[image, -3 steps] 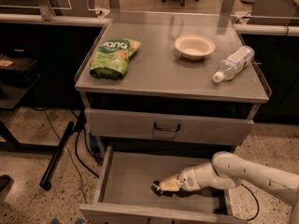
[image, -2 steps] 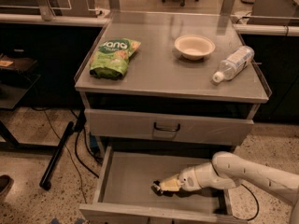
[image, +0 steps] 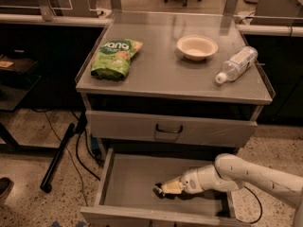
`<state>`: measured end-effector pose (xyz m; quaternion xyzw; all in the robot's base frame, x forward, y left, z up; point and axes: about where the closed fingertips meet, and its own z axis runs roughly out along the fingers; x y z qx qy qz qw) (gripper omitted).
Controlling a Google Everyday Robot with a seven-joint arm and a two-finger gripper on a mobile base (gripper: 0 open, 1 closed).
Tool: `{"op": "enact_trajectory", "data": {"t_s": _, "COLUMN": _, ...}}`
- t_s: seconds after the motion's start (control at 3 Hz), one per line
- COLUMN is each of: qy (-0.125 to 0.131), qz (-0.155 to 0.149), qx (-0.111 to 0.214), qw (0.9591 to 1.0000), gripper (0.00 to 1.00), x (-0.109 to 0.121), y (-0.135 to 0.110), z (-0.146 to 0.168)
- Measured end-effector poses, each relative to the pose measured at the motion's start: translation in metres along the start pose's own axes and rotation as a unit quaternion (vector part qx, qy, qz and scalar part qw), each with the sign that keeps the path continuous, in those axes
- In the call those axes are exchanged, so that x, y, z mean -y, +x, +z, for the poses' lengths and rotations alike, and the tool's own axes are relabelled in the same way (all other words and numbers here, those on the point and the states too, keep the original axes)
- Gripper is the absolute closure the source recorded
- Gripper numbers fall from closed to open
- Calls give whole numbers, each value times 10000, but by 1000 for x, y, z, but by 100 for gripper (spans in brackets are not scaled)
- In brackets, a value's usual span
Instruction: Place rxbar chocolate into middle drawer
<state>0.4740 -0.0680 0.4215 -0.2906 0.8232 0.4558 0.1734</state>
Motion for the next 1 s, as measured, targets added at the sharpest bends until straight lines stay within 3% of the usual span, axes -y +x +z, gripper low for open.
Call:
{"op": "enact_trajectory", "data": {"t_s": 0.33, "qy": 0, "qz": 0, "qx": 0, "qw": 10000, "gripper": 11, "x": 0, "y": 0, "z": 0}}
{"op": "enact_trajectory", "data": {"t_s": 0.67, "qy": -1, "qz": 0, "qx": 0, "qw": 10000, "gripper": 0, "x": 0, "y": 0, "z": 0}}
{"op": "enact_trajectory", "data": {"t_s": 1.0, "qy": -1, "qz": 0, "qx": -1, "qw": 10000, "gripper": 0, "x": 0, "y": 0, "z": 0}}
